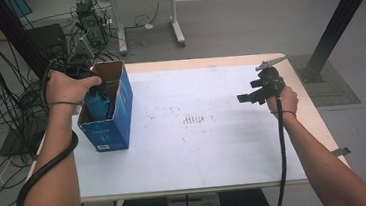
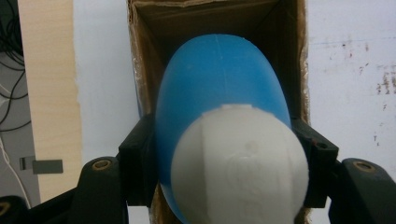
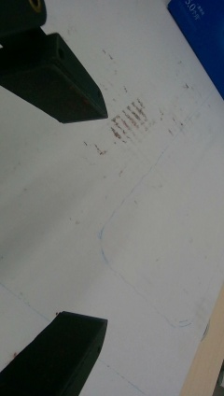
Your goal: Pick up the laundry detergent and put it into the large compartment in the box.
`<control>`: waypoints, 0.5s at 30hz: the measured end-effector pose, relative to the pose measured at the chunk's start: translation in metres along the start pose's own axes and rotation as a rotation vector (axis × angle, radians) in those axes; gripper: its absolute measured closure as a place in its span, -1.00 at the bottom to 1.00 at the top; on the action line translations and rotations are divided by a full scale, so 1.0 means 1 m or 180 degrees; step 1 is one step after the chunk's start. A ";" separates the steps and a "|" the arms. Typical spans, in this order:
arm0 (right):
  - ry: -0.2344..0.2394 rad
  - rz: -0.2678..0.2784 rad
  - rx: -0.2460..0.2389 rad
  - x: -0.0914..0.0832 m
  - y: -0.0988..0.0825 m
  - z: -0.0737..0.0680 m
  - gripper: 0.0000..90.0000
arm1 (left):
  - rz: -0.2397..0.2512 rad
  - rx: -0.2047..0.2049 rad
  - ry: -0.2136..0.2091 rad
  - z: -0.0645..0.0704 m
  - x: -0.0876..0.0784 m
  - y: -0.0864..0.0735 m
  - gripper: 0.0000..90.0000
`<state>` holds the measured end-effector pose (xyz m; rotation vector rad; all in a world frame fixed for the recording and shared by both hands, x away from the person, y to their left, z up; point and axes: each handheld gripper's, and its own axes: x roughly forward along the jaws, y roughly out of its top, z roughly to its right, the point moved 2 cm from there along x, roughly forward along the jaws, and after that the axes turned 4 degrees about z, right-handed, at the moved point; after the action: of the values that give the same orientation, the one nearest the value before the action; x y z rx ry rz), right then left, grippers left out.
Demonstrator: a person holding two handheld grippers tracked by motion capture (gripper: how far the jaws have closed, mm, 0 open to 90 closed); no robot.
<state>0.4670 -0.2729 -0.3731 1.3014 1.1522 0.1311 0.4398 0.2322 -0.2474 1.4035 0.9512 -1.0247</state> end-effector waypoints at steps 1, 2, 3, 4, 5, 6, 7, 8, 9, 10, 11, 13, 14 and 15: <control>0.0001 0.0002 -0.0001 0.000 0.000 0.000 -0.96 | -0.0012 -0.0001 0.0009 0.000 0.002 0.000 -0.17; 0.0005 0.0006 0.0003 0.000 0.000 0.000 -0.96 | -0.0013 -0.0003 0.0016 0.001 0.004 -0.001 -0.17; 0.0003 0.0012 -0.0003 0.000 0.000 0.000 -0.96 | -0.0018 -0.0006 0.0022 0.001 0.006 -0.001 -0.17; 0.0001 0.0011 0.0000 0.001 0.000 0.000 -0.96 | -0.0036 -0.0003 0.0026 0.001 0.008 -0.002 -0.17; 0.0009 0.0010 -0.0003 0.001 0.000 0.000 -0.96 | -0.0039 0.0001 0.0028 0.002 0.010 -0.002 -0.17; 0.0013 0.0012 -0.0005 0.001 0.000 0.000 -0.96 | -0.0047 -0.0005 0.0026 0.002 0.012 -0.002 -0.17; 0.0012 0.0007 -0.0004 0.001 0.000 0.000 -0.96 | -0.0065 0.0007 0.0025 0.003 0.014 -0.002 -0.17; 0.0010 0.0006 0.0002 0.001 0.000 0.000 -0.96 | -0.0068 0.0008 0.0021 0.003 0.015 -0.003 -0.17; 0.0014 0.0005 0.0011 0.001 0.000 0.000 -0.96 | -0.0079 0.0009 0.0018 0.004 0.017 -0.003 -0.17; 0.0011 0.0011 0.0000 0.001 0.000 0.000 -0.96 | -0.0093 0.0026 0.0025 0.005 0.019 -0.003 -0.17; 0.0012 0.0018 0.0003 0.001 0.000 0.000 -0.96 | -0.0092 0.0023 0.0021 0.005 0.020 -0.003 -0.17; 0.0015 0.0008 0.0004 0.001 -0.001 0.001 -0.96 | -0.0110 0.0027 0.0032 0.005 0.022 -0.004 -0.17; 0.0008 0.0002 0.0017 0.001 -0.001 0.001 -0.96 | -0.0111 0.0027 0.0039 0.006 0.023 -0.004 -0.17; 0.0011 0.0011 0.0018 0.001 -0.002 0.001 -0.96 | -0.0116 0.0030 0.0046 0.006 0.024 -0.004 -0.17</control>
<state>0.4675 -0.2736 -0.3751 1.3086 1.1539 0.1329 0.4423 0.2270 -0.2714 1.4076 0.9866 -1.0486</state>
